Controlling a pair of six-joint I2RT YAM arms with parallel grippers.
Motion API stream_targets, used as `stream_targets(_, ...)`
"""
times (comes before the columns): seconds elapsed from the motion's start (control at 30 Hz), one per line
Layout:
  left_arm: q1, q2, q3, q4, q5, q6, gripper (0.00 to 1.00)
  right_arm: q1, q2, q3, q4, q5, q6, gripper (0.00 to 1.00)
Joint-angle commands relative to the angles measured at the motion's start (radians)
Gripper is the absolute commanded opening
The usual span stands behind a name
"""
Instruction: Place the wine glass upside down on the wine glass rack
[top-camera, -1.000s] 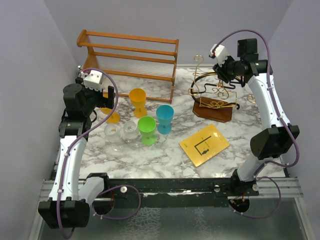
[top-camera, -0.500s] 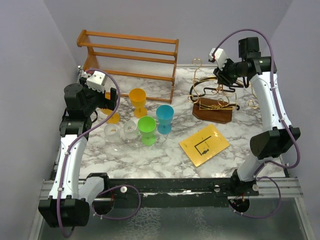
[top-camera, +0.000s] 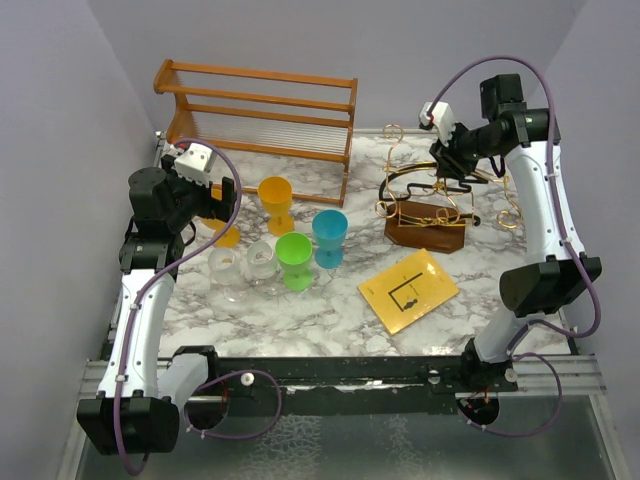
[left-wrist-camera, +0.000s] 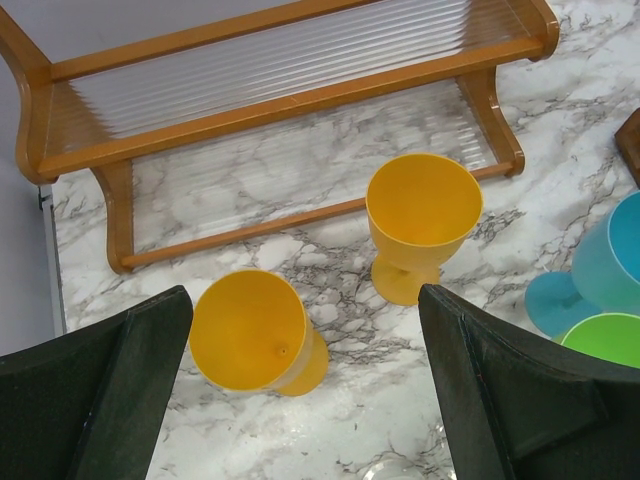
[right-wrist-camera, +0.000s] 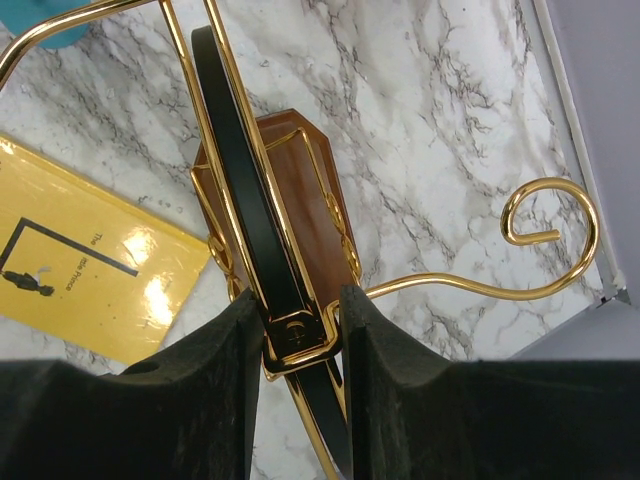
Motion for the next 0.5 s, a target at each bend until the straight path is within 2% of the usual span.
stream_targets(0.0, 0.007, -0.020, -0.014, 0.022, 0.032, 0.012, 0.99, 0.000, -0.034, 0.010, -0.048, -0.099, -0.006, 0.01)
stream_targets(0.47, 0.007, -0.027, -0.017, 0.024, 0.040, 0.009, 0.99, 0.000, -0.120, -0.034, -0.049, -0.165, 0.033, 0.01)
